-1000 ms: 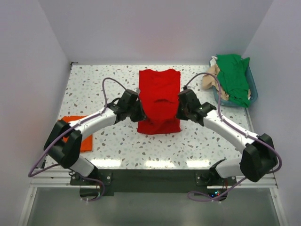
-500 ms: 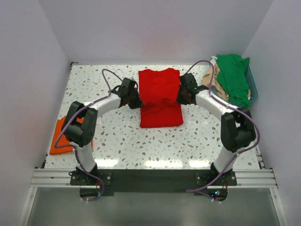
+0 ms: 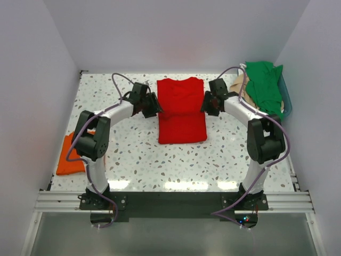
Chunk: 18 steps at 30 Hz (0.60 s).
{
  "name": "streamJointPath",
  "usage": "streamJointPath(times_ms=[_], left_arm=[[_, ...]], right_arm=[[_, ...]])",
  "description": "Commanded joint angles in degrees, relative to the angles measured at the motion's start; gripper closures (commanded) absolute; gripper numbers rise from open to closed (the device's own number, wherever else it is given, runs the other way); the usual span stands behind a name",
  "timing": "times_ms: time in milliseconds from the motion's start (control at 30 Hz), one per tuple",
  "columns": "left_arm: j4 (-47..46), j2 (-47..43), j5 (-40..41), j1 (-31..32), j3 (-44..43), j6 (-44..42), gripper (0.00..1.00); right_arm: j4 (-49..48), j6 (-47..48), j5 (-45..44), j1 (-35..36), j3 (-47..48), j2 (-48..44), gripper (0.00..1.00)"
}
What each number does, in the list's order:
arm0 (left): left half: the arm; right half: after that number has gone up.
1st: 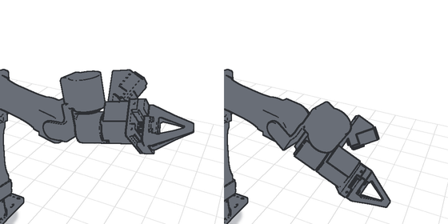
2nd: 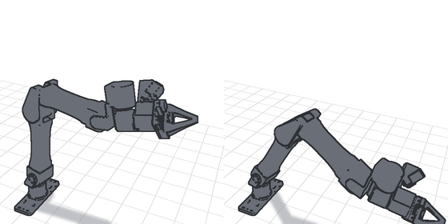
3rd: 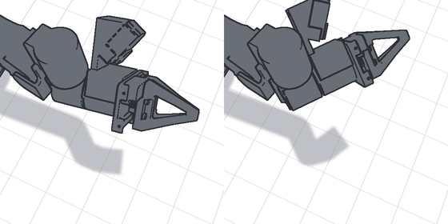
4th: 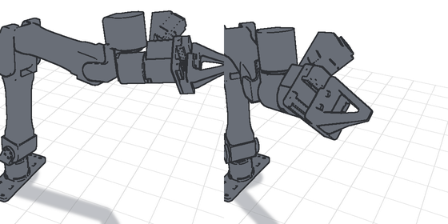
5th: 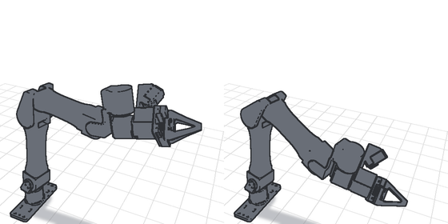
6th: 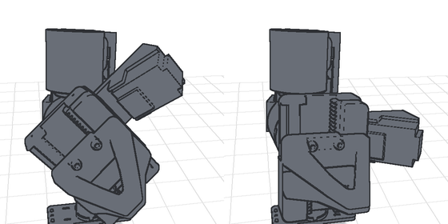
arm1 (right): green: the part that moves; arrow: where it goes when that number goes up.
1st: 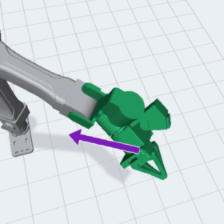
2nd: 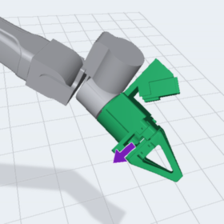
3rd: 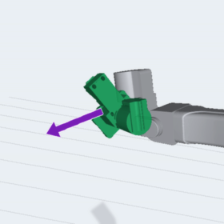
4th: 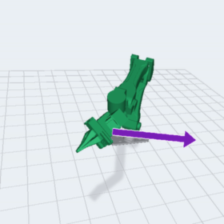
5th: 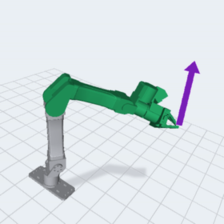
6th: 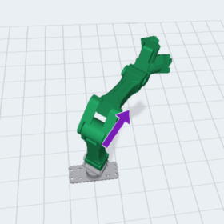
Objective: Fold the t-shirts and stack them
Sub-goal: Fold the tshirt
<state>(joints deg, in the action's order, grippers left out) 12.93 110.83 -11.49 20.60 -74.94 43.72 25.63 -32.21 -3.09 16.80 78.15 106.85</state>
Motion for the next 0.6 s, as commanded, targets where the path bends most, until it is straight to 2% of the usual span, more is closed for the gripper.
streamJointPath(times_ms=[0,33,133,233,267,367,567], left_arm=[[-3.8,-2.5,-3.2,-1.8,-2.3,-3.3,0.45],[-3.9,-3.4,-2.8,-1.8,-1.1,-3.4,0.45],[-5.0,-7.4,-3.0,-1.6,2.2,-2.6,0.52],[-7.0,-10.4,-2.7,-0.3,7.3,-1.1,0.69],[-7.1,-10.9,-2.4,0.2,8.1,-0.6,0.79],[-7.9,-11.9,-2.4,3.6,10.6,0.0,0.92],[-10.0,-10.4,-1.4,7.6,12.2,1.3,0.99]], right_arm=[[-0.7,1.1,0.5,-0.6,2.4,-2.4,0.47],[-0.8,1.4,0.5,-0.6,1.9,-4.2,0.44],[-1.6,1.6,1.4,-0.4,-1.1,-6.9,0.46],[-3.6,1.4,2.9,0.5,-5.7,-10.1,0.51],[-4.3,1.4,3.0,1.6,-6.8,-11.4,0.52],[-4.5,1.2,1.9,4.8,-10.3,-14.2,0.54],[-8.2,-0.5,1.9,6.5,-18.2,-17.1,0.56]])
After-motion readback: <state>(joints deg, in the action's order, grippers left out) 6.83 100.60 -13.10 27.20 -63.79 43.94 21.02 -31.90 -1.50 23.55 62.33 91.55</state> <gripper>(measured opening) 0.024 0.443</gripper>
